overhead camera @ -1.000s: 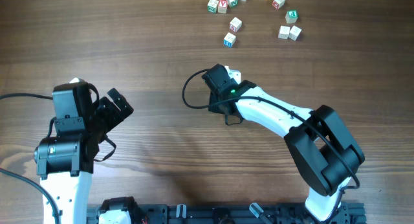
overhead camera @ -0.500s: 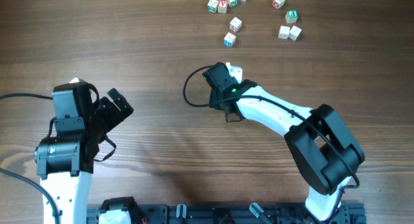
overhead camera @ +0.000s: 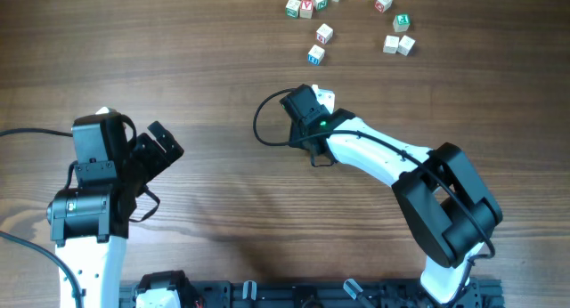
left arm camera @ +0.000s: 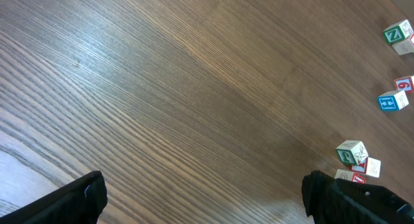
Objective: Form a circle
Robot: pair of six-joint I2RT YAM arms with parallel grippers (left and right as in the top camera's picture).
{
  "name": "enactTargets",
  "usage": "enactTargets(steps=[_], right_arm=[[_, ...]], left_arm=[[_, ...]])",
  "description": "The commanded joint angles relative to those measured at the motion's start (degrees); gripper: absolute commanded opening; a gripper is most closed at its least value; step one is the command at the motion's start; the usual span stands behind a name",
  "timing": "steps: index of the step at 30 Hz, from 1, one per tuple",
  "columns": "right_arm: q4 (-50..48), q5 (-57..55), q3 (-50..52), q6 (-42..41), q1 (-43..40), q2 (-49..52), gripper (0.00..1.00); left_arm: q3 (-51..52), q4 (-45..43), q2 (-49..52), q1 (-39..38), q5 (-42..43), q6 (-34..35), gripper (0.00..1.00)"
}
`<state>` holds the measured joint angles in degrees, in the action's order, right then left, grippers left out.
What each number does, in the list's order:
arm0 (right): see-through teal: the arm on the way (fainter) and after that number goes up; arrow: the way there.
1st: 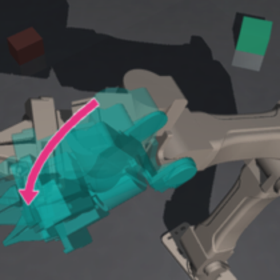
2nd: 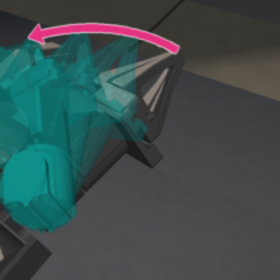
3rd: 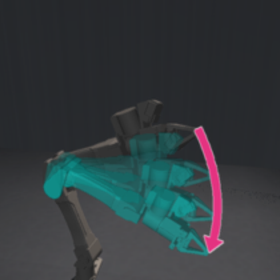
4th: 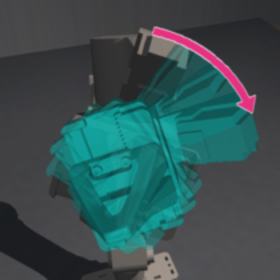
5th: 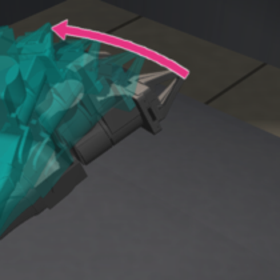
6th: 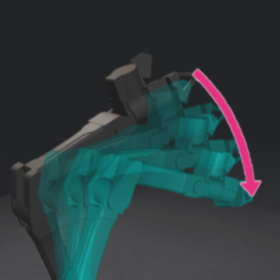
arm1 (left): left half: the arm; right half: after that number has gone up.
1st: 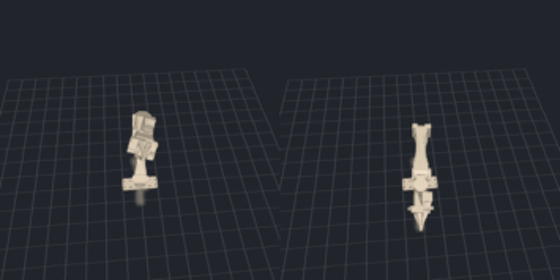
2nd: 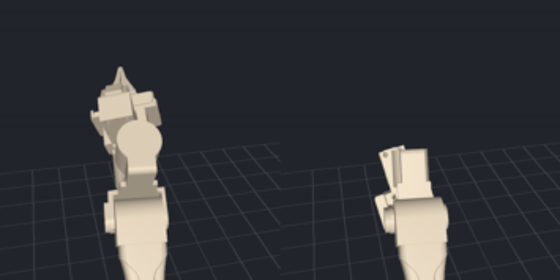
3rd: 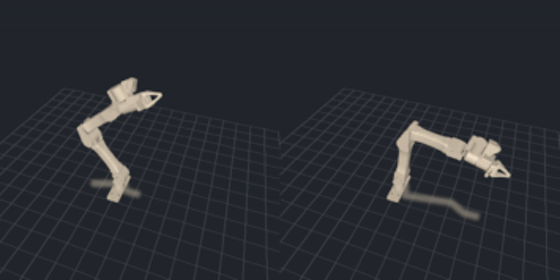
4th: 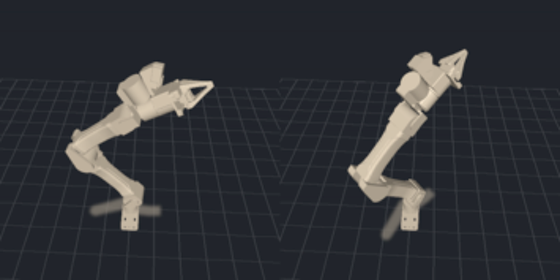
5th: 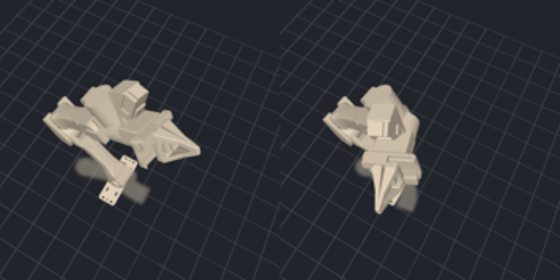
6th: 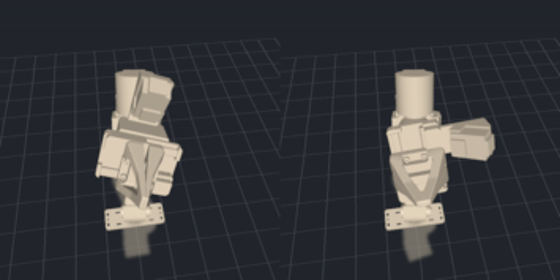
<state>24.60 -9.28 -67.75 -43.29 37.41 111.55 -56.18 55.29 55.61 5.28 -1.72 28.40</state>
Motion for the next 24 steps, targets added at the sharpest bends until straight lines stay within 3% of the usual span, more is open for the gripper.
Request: enactTargets(steps=[1, 3, 5, 13, 17, 24], right_arm=[[0.07, -0.57, -0.52, 0.20, -0.09, 1.07, 0.40], [0.07, -0.59, -0.52, 0.20, -0.09, 1.07, 0.30], [0.07, -0.61, -0.52, 0.22, -0.09, 1.07, 0.27], [0.37, -0.66, -0.52, -0.22, -0.09, 1.07, 0.26], [2.56, 0.20, -0.61, -1.20, -0.11, 0.68, 0.42], [3.82, -6.58, -0.63, -4.20, -0.15, -4.00, 0.45]], left_arm=[[0.15, -0.13, 0.07, 0.31, -0.74, 0.39, 1.00], [0.15, -0.13, 0.07, 0.31, -0.74, 0.39, 1.00], [0.15, -0.13, 0.07, 0.31, -0.74, 0.39, 1.00], [0.15, -0.13, 0.07, 0.31, -0.74, 0.39, 1.00], [0.15, -0.13, 0.07, 0.31, -0.74, 0.39, 1.00], [0.15, -0.13, 0.07, 0.31, -0.74, 0.39, 1.00]])
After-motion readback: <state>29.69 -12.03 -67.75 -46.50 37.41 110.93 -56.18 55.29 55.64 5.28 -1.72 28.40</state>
